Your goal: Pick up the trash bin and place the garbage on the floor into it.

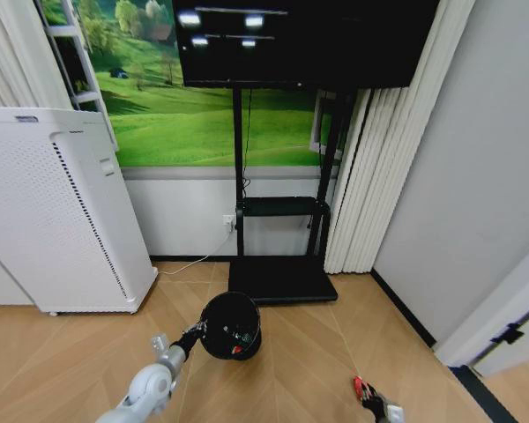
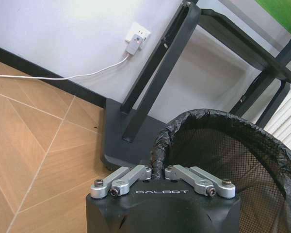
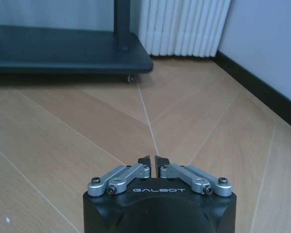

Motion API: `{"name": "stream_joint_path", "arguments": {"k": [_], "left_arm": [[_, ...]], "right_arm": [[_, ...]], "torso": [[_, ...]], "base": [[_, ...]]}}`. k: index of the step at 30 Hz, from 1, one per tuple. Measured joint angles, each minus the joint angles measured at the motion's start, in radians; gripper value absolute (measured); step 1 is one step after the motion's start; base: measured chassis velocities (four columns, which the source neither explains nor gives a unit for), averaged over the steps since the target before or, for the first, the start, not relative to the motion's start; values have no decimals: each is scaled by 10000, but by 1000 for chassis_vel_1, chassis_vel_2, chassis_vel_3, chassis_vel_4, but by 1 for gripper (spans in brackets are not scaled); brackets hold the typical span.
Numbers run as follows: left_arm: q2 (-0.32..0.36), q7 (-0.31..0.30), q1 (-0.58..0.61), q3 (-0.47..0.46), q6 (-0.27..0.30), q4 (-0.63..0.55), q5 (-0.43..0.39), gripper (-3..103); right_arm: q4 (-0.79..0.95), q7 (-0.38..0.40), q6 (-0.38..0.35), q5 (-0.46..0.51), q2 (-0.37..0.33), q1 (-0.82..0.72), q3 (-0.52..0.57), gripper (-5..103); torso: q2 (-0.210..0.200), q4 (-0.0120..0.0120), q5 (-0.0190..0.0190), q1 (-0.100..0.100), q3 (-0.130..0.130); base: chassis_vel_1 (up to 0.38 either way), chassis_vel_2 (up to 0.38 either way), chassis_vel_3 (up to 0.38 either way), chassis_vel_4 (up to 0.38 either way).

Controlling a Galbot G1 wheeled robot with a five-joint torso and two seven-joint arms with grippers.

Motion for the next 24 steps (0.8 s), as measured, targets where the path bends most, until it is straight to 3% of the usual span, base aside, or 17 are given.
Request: {"name": "stream_joint_path", "arguments": {"k": [7,10,11,13,15,16,18,20,22,24], "left_arm": [[-31,-13,46,-12,12,-21,2,6],[48,4,213,-184,11,-91,4,6],[48,4,213,-184,11,-91,4,6],[94,39,331,-319,-5,-107,7,6],[94,44,352,-341,-10,-106,8,6],[85,56,384,-367,-14,-109,10,6],[73,58,393,-370,-16,-110,13,6],[35,60,397,-357,-23,-111,25,6],[29,60,396,-348,-24,-111,27,6],[17,59,385,-326,-26,-111,29,6]], "right_arm": [[-303,-129,173,-967,233,186,-198,-2],[-1028,-317,174,-1286,268,587,-348,14],[-1028,-317,174,-1286,268,587,-348,14],[-1561,-408,106,-1448,169,812,-431,25],[-1679,-411,84,-1469,153,860,-446,25],[-1922,-399,52,-1494,149,963,-470,36],[-2044,-371,45,-1497,173,1011,-473,36],[-2356,-235,29,-1473,267,1137,-501,51],[-2435,-206,26,-1463,295,1172,-514,51],[-2729,-130,20,-1444,401,1332,-547,62]], "torso": [[0,1,6,0,0],[0,2,5,0,0],[0,2,5,0,0],[0,3,3,0,0],[-1,2,0,0,0],[-1,2,2,0,0],[-1,2,3,1,0],[0,1,2,0,0],[0,0,3,0,0],[0,0,2,0,0]], "base": [[0,0,0,0],[0,0,0,0],[0,0,0,0],[0,0,0,0],[0,0,0,0],[0,0,0,0],[0,0,0,0],[0,0,0,0],[0,0,0,0],[0,0,0,0]]}}
